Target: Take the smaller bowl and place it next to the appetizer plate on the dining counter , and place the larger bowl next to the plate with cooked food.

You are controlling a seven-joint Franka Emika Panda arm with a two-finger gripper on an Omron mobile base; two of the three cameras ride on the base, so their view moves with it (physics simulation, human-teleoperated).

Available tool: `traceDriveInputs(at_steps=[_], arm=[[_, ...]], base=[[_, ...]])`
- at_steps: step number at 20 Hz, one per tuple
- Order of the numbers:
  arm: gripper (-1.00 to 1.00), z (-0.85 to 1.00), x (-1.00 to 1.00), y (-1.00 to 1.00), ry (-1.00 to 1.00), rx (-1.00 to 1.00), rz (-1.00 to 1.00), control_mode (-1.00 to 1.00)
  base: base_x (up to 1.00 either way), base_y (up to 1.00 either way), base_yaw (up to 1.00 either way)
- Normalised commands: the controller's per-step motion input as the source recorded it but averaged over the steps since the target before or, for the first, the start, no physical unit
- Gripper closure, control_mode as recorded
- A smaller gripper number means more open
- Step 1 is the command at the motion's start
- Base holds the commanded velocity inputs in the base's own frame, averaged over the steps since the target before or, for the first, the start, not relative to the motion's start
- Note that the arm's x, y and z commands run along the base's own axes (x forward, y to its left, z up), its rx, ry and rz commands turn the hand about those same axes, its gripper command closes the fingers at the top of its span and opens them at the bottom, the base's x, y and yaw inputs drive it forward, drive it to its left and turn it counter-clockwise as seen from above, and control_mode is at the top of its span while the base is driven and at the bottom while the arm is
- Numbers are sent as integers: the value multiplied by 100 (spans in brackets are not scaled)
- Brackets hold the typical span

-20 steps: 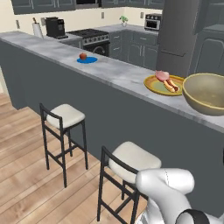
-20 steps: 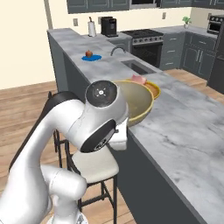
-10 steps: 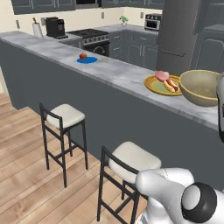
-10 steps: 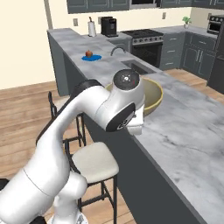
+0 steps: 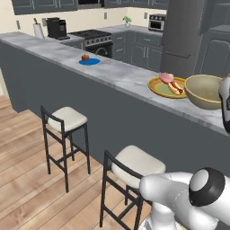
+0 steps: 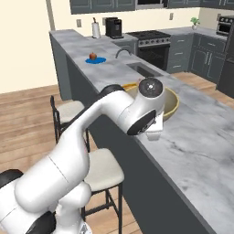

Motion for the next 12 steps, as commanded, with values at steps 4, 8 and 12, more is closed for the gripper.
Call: traceDriveInputs(at_steps=[4, 8, 12], arm=[[100, -37, 36, -13, 0, 0, 0, -100], [100, -28, 24, -21, 0, 1, 0, -100], [100, -31, 17, -29, 0, 1, 0, -100]], base=[[0, 0, 0], [0, 0, 0], [0, 0, 0]])
